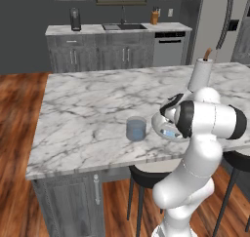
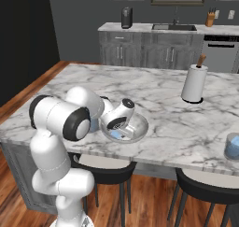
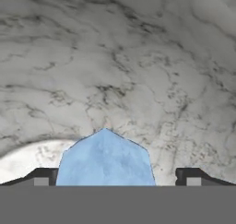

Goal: There are four ice cubes in the ice bowl. Place two ice cubes in each glass of water.

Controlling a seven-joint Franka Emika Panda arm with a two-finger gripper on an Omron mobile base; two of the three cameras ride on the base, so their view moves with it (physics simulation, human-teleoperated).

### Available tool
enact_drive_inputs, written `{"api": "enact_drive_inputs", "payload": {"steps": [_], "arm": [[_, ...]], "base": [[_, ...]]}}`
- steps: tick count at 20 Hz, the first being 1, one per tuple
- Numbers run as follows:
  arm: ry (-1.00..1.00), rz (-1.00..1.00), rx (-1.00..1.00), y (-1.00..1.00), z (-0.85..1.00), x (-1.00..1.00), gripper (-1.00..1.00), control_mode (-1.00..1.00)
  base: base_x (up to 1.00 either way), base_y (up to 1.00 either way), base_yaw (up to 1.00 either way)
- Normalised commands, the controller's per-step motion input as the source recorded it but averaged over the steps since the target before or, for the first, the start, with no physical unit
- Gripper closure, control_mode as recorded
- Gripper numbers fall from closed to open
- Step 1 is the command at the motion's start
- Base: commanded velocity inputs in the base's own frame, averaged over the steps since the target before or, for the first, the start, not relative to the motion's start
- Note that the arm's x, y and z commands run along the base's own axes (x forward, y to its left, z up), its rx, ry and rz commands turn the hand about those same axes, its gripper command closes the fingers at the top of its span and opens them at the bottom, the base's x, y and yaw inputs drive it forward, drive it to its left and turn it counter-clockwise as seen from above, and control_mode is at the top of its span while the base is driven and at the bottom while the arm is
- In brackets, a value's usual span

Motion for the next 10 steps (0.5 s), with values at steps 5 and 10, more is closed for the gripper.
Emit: {"api": "enact_drive_inputs", "payload": {"steps": [5,10], "arm": [[0.00,0.01,-0.02,0.00,-0.18,0.00,1.00,-1.00],[0.00,0.00,-0.02,0.00,-0.08,-0.04,1.00,-1.00]], "base": [[0.00,0.00,0.00],[0.00,0.00,0.00]]}}
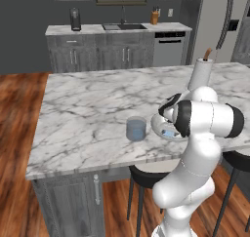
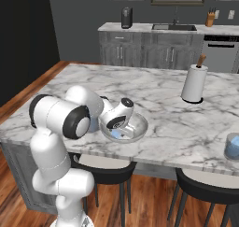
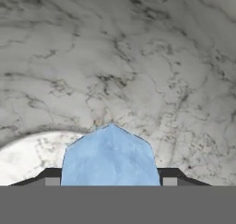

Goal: There are four ice cubes in the ice bowl. Place two ice cubes in each glass of water.

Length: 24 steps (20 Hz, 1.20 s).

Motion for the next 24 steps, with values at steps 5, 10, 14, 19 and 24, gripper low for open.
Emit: {"api": "enact_drive_inputs", "payload": {"steps": [5,10,14,19,24], "arm": [[0.00,0.00,-0.01,0.00,0.00,-0.33,1.00,-1.00],[0.00,0.00,-0.03,0.01,-0.01,-0.15,1.00,-1.00],[-0.09,0.00,-0.02,0.10,-0.02,0.08,1.00,-1.00],[-0.11,0.00,0.00,-0.01,0.21,0.05,1.00,-1.00],[-0.05,0.00,0.03,-0.16,0.82,0.00,1.00,-1.00]], "base": [[0.00,0.00,0.00],[0.00,0.00,0.00],[0.00,0.00,0.00],[0.00,0.00,0.00],[0.00,0.00,0.00]]}}
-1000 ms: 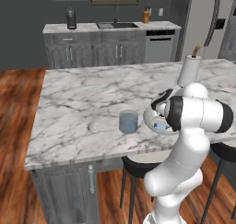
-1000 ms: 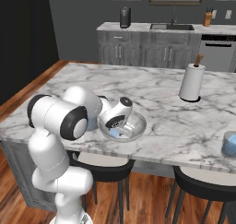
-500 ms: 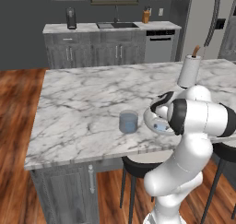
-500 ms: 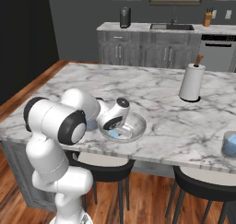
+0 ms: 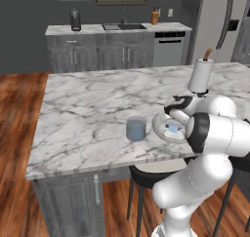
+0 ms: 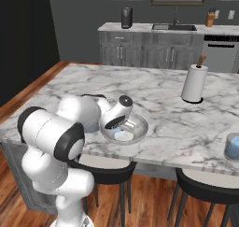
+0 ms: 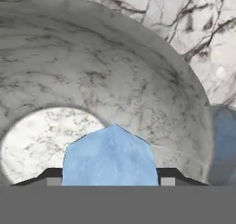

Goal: There are four ice cubes in the ice bowl. Place two ice cubes in each glass of water.

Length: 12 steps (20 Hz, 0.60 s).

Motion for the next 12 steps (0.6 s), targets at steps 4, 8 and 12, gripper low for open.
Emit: {"api": "enact_drive_inputs", "payload": {"steps": [4,8,12], "arm": [[0.00,0.02,0.02,-0.03,1.00,0.00,1.00,-1.00],[0.01,0.04,0.00,0.09,0.79,0.00,1.00,-1.00],[0.03,0.08,0.00,0.45,0.48,0.01,1.00,-1.00]], "base": [[0.00,0.00,0.00],[0.00,0.00,0.00],[0.00,0.00,0.00]]}}
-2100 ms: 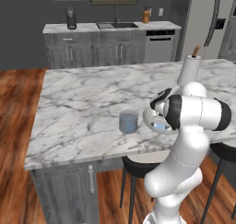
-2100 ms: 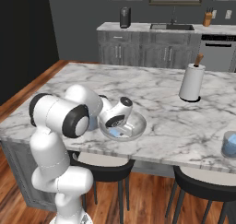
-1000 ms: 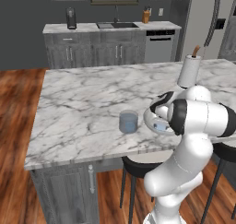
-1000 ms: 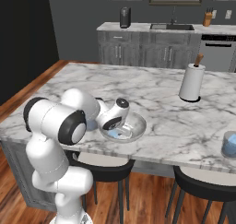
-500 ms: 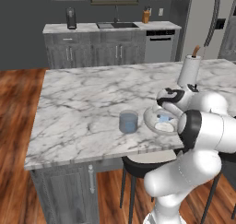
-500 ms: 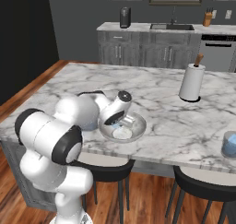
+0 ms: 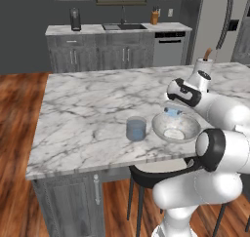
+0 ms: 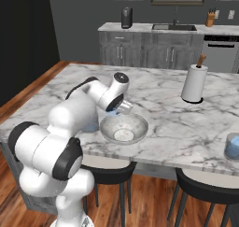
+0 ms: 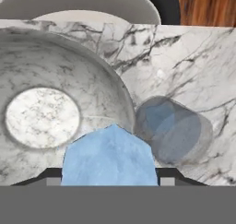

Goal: There are four ice cubes in the ice bowl. Place two ice cubes in each glass of water.

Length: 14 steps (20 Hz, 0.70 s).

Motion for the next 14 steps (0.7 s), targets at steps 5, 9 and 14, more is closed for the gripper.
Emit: {"api": "enact_drive_inputs", "payload": {"steps": [5,9,14], "arm": [[0.11,0.10,0.00,0.72,0.12,0.11,1.00,-1.00],[0.14,0.10,0.00,0.77,0.05,0.13,1.00,-1.00],[0.12,0.07,0.00,0.56,0.00,0.20,1.00,-1.00]], "base": [[0.00,0.00,0.00],[0.00,0.00,0.00],[0.00,0.00,0.00]]}}
